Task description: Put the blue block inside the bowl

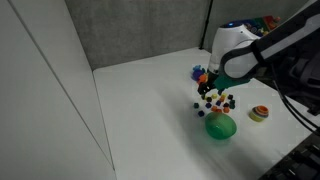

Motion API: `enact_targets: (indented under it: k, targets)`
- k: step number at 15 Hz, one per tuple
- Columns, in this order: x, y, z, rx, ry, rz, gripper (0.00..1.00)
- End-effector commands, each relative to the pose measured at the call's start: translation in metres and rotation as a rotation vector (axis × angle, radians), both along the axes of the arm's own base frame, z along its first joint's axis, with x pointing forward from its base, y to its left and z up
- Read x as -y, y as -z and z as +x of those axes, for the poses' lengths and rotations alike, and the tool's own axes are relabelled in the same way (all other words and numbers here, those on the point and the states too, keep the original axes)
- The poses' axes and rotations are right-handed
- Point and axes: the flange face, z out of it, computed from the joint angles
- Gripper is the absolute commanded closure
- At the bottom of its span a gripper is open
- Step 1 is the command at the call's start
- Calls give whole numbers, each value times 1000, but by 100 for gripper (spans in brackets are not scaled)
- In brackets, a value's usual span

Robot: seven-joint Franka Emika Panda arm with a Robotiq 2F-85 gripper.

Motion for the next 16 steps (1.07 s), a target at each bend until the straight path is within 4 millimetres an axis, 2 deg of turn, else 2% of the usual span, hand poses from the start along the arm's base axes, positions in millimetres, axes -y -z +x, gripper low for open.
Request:
enact_targets:
  k: [1, 3, 4, 5, 9, 16]
  targets:
    - [6, 18, 28, -21, -35, 2, 0]
    - [11, 27, 37, -28, -46, 6, 0]
    - [10, 24, 38, -27, -46, 2, 0]
    - [11, 28, 27, -16, -33, 0, 0]
    - [11, 32, 28, -20, -35, -6, 0]
    - [18, 72, 44, 9, 2, 33, 0]
